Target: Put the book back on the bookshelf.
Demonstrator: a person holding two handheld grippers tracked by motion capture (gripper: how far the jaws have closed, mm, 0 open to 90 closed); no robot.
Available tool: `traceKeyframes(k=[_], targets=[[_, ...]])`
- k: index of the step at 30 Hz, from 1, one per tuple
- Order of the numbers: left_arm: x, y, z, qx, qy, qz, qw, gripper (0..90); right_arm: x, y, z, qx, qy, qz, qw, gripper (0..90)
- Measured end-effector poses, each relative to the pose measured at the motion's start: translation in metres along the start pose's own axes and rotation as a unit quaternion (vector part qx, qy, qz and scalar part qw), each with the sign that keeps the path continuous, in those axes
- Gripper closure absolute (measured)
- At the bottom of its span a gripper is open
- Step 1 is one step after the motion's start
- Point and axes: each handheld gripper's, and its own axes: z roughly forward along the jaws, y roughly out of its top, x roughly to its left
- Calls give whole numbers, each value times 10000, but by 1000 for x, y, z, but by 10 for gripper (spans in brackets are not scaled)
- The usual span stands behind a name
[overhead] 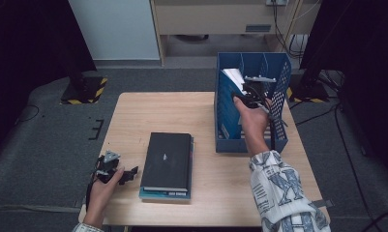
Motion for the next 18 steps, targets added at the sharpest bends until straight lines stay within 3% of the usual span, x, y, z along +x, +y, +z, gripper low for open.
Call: traceKeyframes(k=[18], targets=[[0, 0, 0, -4, -11, -12, 10000, 45, -5, -14, -9, -50, 102, -40, 9999, 568]])
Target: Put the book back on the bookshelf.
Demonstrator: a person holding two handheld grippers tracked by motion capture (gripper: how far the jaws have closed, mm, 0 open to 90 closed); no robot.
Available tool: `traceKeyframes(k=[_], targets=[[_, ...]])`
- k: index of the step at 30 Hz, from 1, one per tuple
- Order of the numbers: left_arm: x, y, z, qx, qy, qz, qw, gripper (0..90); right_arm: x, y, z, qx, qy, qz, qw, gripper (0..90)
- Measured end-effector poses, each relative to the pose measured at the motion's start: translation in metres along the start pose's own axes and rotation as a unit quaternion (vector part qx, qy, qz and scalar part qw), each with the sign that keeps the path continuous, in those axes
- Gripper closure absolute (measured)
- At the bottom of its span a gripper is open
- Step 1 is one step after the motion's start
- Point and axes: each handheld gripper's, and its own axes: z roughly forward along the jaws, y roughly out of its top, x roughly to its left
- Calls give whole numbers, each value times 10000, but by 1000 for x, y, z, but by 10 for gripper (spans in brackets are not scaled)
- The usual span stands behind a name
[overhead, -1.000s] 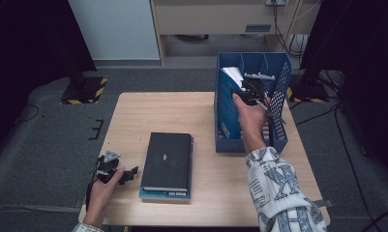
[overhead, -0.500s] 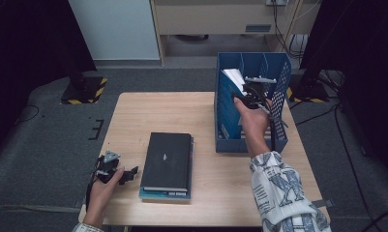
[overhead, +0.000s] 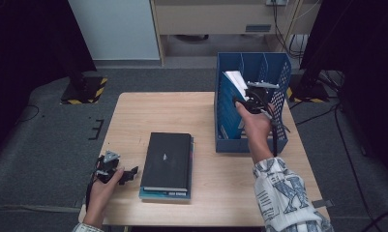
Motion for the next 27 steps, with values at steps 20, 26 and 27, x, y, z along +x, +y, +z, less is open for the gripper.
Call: traceKeyframes(k=[20, 26, 27], targets=[[0, 0, 0, -5, -2, -10, 10000, 44, 2, 9, -9, -4, 183, 23, 9998, 473], [0, 0, 0, -11, -14, -6, 10000, 44, 3, 15, -7, 76, 163, 9, 9998, 492], [0, 0, 0, -11, -14, 0, 10000, 45, 3, 16, -7, 98, 156, -4, 9998, 493]])
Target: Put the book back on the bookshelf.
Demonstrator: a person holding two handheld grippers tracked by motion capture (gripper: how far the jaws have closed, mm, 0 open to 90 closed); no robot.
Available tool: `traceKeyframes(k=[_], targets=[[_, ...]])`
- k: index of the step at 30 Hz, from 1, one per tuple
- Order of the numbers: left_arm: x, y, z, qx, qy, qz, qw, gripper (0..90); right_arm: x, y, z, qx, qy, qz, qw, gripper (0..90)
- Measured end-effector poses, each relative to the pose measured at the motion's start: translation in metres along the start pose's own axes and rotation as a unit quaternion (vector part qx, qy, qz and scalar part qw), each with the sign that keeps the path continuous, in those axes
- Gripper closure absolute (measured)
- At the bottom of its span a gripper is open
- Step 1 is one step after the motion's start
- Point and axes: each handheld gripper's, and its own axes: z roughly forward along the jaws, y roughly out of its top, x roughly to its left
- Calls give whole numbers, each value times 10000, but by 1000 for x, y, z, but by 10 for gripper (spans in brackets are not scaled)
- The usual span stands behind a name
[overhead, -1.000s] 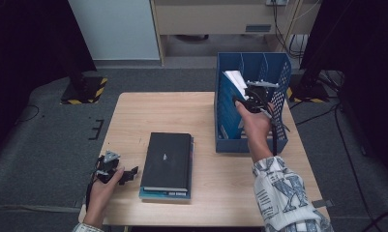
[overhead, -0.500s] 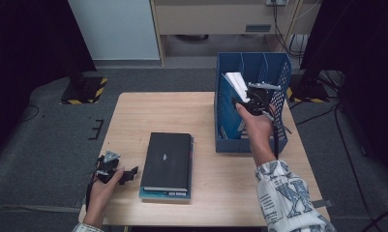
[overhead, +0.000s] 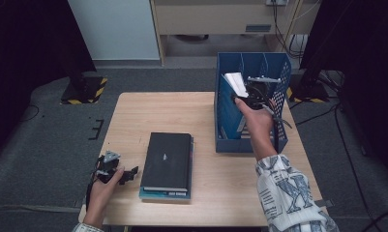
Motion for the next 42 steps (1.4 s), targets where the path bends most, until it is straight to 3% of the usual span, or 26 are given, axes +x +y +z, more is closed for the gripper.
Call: traceKeyframes(k=[6, 12, 22, 38, 42], targets=[[-1, 0, 0, 6, -20, 13, 10000, 45, 0, 1, 0, 77, -33, -7, 10000, 503], [-1, 0, 0, 2, -22, 13, 10000, 44, 1, 1, 0, 64, -129, 30, 9999, 590], [0, 0, 0, -10, -27, 13, 10000, 45, 1, 3, 0, 63, -152, 156, 9997, 602], [1, 0, 0, -8, -24, -21, 10000, 45, 6, 23, 9, 103, -277, 140, 9995, 604], [1, 0, -1, -11, -29, -29, 10000, 45, 9, 34, 13, -19, -342, 82, 9994, 604]])
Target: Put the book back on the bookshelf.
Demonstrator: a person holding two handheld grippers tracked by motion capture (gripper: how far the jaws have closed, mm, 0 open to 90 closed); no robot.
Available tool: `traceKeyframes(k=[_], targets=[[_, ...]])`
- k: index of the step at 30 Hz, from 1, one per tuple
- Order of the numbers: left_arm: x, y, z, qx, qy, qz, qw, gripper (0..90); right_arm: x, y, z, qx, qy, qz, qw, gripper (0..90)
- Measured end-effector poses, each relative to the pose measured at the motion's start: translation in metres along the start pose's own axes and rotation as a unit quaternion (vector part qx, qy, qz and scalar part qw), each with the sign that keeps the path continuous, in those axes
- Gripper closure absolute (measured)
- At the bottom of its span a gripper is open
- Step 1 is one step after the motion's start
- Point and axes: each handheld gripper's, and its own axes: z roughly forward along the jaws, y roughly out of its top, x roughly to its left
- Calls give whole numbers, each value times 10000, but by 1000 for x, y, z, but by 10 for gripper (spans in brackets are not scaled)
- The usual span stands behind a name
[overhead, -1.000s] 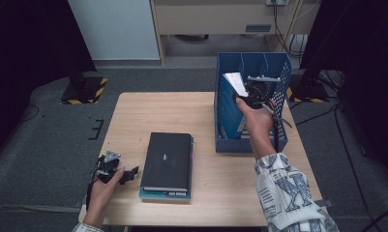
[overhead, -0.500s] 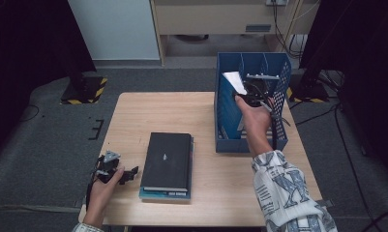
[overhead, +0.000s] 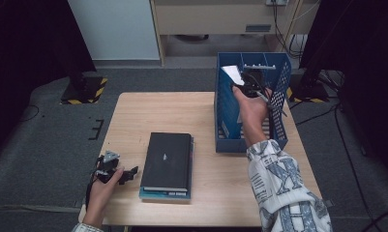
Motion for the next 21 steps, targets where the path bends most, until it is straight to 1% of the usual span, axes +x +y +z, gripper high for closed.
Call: traceKeyframes(k=[4, 6, 8, 10, 14, 18, 21], targets=[[0, 0, 0, -5, -3, -8, 10000, 46, 1, 5, 3, -90, -43, 63, 9999, 604], [0, 0, 0, -12, -10, -27, 10000, 46, 2, 9, 8, -182, -115, 80, 9997, 604], [1, 0, 0, -10, -8, -8, 10000, 46, 2, 10, 10, -205, -140, 91, 9997, 604], [1, 0, 0, -11, -6, -16, 10000, 46, 1, 11, 16, -282, -222, 157, 9992, 604], [1, 0, 0, -15, -10, -22, 10000, 47, -1, 12, 22, -266, -257, 172, 9992, 604], [2, 0, 0, -17, -11, -23, 10000, 47, 2, 12, 29, -273, -324, 106, 9990, 604], [2, 0, 0, -15, -9, -21, 10000, 47, 1, 11, 33, -291, -321, 129, 9990, 604]])
